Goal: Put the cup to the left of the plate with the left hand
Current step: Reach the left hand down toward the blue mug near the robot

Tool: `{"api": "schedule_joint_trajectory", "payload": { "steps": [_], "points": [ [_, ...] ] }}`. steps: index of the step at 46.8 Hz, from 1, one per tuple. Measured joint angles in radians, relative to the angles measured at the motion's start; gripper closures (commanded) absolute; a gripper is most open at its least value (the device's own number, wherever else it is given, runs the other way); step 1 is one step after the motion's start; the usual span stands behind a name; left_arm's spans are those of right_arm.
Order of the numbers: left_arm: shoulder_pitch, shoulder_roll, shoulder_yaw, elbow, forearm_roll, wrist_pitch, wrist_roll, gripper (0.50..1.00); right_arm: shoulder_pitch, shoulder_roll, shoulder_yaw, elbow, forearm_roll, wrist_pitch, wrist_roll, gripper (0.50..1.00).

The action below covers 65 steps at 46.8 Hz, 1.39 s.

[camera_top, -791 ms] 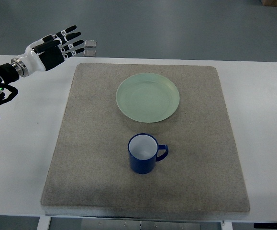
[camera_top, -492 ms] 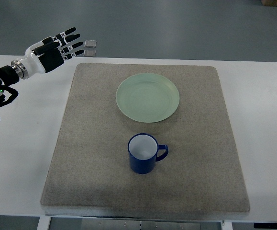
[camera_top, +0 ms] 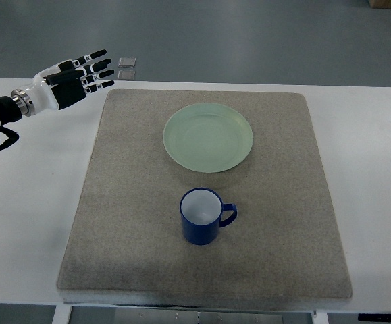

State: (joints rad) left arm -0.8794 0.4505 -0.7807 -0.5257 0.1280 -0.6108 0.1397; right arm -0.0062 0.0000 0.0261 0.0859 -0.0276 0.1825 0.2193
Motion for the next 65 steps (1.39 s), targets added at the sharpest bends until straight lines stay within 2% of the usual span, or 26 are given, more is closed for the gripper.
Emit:
{"api": "schedule_joint_trajectory", "payload": {
  "steps": [6, 14, 19, 28, 38, 43, 65],
  "points": [
    [0.032, 0.047, -0.003, -0.080, 0.119, 0.000, -0.092, 0.501, 0.000, 0.000, 0.000, 0.000, 0.000, 0.000, 0.000, 0.568],
    [0.120, 0.153, -0.015, -0.283, 0.284, 0.000, -0.243, 0.501, 0.000, 0.000, 0.000, 0.000, 0.000, 0.000, 0.000, 0.568],
    [0.171, 0.198, -0.012, -0.367, 0.325, 0.000, -0.325, 0.501, 0.000, 0.000, 0.000, 0.000, 0.000, 0.000, 0.000, 0.568],
    [0.278, 0.240, -0.018, -0.512, 0.467, 0.000, -0.410, 0.501, 0.000, 0.000, 0.000, 0.000, 0.000, 0.000, 0.000, 0.568],
    [0.453, 0.242, -0.078, -0.682, 0.710, 0.000, -0.587, 0.501, 0.000, 0.000, 0.000, 0.000, 0.000, 0.000, 0.000, 0.568],
    [0.500, 0.231, -0.078, -0.713, 0.743, 0.000, -0.610, 0.501, 0.000, 0.000, 0.000, 0.000, 0.000, 0.000, 0.000, 0.568],
    [0.560, 0.048, -0.055, -0.715, 0.885, 0.000, -0.604, 0.500, 0.000, 0.000, 0.000, 0.000, 0.000, 0.000, 0.000, 0.568]
  ]
}}
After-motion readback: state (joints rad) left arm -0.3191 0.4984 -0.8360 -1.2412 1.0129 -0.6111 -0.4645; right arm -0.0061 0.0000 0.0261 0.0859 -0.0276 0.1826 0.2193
